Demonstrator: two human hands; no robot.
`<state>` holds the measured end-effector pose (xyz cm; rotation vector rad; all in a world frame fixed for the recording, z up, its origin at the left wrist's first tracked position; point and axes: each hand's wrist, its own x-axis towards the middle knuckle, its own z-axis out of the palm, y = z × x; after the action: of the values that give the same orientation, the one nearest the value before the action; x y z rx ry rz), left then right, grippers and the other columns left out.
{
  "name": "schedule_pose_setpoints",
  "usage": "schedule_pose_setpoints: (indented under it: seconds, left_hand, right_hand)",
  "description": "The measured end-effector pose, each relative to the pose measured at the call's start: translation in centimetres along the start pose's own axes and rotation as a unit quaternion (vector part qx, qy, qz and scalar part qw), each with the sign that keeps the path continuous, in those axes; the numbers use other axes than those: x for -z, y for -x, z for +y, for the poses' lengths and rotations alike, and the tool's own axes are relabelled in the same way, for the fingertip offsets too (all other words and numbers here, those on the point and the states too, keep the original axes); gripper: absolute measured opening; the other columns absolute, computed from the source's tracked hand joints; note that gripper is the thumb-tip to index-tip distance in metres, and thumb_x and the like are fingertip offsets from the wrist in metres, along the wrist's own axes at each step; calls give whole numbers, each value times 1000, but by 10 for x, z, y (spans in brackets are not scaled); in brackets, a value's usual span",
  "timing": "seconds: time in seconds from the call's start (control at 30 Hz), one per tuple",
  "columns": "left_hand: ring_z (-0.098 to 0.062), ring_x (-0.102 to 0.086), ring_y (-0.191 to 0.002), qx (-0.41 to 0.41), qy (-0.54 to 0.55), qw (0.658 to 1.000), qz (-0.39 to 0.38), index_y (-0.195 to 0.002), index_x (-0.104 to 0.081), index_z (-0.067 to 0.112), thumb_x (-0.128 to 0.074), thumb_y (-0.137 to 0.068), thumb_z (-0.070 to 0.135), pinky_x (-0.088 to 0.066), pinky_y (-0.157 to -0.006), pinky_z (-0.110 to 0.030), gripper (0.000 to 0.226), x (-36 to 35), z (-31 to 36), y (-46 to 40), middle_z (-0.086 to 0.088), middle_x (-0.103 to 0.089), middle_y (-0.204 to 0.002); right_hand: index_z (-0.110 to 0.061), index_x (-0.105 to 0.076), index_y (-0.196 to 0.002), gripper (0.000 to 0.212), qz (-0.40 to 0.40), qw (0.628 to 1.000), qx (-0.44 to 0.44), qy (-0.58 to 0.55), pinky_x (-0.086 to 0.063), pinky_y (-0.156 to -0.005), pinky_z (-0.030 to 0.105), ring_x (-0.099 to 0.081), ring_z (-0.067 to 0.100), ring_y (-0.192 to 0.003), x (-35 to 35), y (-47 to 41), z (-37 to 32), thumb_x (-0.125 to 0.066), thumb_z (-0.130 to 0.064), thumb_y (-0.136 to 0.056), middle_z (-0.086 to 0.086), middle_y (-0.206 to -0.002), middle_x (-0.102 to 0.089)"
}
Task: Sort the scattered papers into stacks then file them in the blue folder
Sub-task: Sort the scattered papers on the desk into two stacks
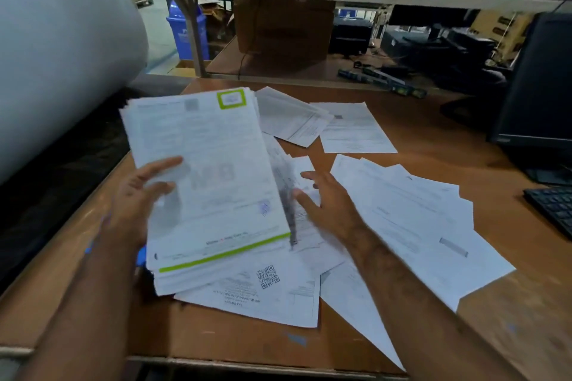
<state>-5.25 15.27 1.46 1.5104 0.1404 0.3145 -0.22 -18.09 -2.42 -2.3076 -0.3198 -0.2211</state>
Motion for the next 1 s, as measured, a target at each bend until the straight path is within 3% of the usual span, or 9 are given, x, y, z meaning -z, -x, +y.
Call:
schedule_pose_setpoints:
  seconds: [0.13, 0.27, 0.37, 0.47, 0.53, 0.63, 0.77, 0.9, 1.0]
  left_hand:
    - [0, -71, -82, -1, 2, 998, 68, -129, -65, 9, -48, -85, -20, -57, -73, -14, 55, 43, 11, 6, 13, -78, -101]
    - [0, -71, -87, 18, 4, 997, 75, -135, -61, 1, -48, -84, -20, -57, -74, -13, 57, 58, 4, 18, 0, -70, -126]
    - [0, -72, -88, 27, 20, 997, 69, -136, -61, 3, -48, -85, -20, -57, -73, -13, 57, 53, -1, 20, 4, -69, -121]
    - [-6, -70, -102, 25, 24, 998, 48, -133, -63, 11, -49, -86, -18, -57, -77, -16, 57, 40, -1, 12, 5, -68, -127]
    - [-12, -64, -112, 22, 17, 999, 28, -130, -64, 14, -50, -88, -17, -54, -78, -13, 54, 27, 2, 4, 3, -63, -135]
    - [-13, -64, -105, 45, 18, 999, -9, -127, -65, 13, -48, -88, -19, -54, -72, -9, 53, 0, -3, -2, 6, -65, -126]
    - [-22, -67, -97, 45, -90, 993, -54, -103, -78, 29, -54, -87, -16, -53, -75, -26, 54, -21, -36, -7, -3, -71, -123]
    - [-20, -66, -99, 40, -124, 989, -63, -116, -75, 22, -53, -91, -16, -50, -88, -39, 50, -24, -42, -7, -4, -68, -129]
    - [-20, -64, -103, 36, -121, 990, -66, -118, -75, 22, -54, -93, -14, -48, -92, -40, 49, -23, -42, -6, -1, -67, -130]
  right_hand:
    - [-44, -32, -154, 82, -146, 974, 73, 155, -24, -120, 48, -26, 17, -151, -33, 13, -25, -38, -83, -83, -6, -165, -29]
    - [-51, -18, -157, 68, -171, 945, 41, 277, -8, -123, 53, -10, 18, -156, -39, 21, -28, -25, -78, -95, -10, -170, -12]
    - [-47, -31, -153, 59, -110, 947, -19, 302, -15, -120, 53, -22, 20, -152, -16, 21, -9, -24, -71, -99, -7, -165, -27]
    - [-40, -51, -132, 53, -65, 946, -8, 316, -31, -107, 51, -43, 20, -133, 7, 27, 9, -28, -71, -97, -7, -138, -51]
    - [-36, -55, -117, 44, -59, 949, -1, 310, -37, -96, 46, -48, 19, -118, 15, 33, 15, -34, -69, -97, -7, -121, -54]
    - [-27, -58, -96, 41, -11, 941, -30, 337, -42, -87, 43, -52, 22, -105, 25, 33, 16, -42, -65, -97, -3, -103, -58]
    - [-20, -64, -106, 51, 47, 927, -122, 351, -49, -87, 42, -54, 26, -107, 33, 15, 26, -49, -67, -93, 5, -110, -60]
    - [-20, -47, -134, 76, 38, 938, -209, 275, -52, -95, 45, -54, 30, -118, 41, -6, 32, -67, -71, -81, 10, -129, -53]
    - [-21, -45, -130, 69, 61, 956, -254, 131, -58, -90, 42, -64, 31, -110, 50, -20, 43, -86, -39, -78, 11, -118, -62]
